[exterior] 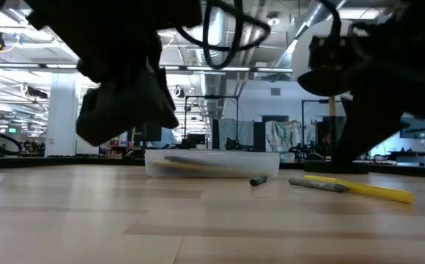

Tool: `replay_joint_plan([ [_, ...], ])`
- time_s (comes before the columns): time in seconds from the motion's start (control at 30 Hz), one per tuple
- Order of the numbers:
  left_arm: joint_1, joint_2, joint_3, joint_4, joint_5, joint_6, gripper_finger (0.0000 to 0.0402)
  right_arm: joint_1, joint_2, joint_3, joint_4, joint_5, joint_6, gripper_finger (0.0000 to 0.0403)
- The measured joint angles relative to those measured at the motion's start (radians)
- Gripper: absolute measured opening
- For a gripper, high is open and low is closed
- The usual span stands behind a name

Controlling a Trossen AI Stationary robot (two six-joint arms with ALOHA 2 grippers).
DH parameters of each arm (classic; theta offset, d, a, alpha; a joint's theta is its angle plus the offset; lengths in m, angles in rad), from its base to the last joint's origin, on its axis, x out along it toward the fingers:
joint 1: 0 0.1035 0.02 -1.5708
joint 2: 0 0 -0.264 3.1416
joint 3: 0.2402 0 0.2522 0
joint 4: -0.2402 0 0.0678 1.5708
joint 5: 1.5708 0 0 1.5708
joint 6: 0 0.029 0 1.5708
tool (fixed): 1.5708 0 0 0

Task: Pick & place school supplies into a supply box
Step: Put the yellow pen into the gray supply box

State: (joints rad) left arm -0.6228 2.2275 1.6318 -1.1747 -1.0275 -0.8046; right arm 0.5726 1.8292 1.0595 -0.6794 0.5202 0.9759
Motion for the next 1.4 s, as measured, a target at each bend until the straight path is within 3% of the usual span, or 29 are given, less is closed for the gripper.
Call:
replay_joint_plan([
  [0.83,0.029,0.005,0.001,0.042,-0.005,0.051,0.0122,0.004,0.025,0.001,0.003,-0.002,0.09,0.0121],
  [1.07,0.01,0.005,0.001,0.189,0.138,0.271,0.0122,0.024,0.022,0.001,0.005,0.009,0.089,0.012],
  [1.23,-0.008,0.005,0.001,0.311,0.132,0.427,0.0122,0.055,0.022,0.001,0.007,0.051,0.103,0.012],
  [1.4,-0.004,0.005,0.001,0.303,0.103,0.426,0.0122,0.062,0.022,0.001,0.007,0.058,0.14,0.012],
])
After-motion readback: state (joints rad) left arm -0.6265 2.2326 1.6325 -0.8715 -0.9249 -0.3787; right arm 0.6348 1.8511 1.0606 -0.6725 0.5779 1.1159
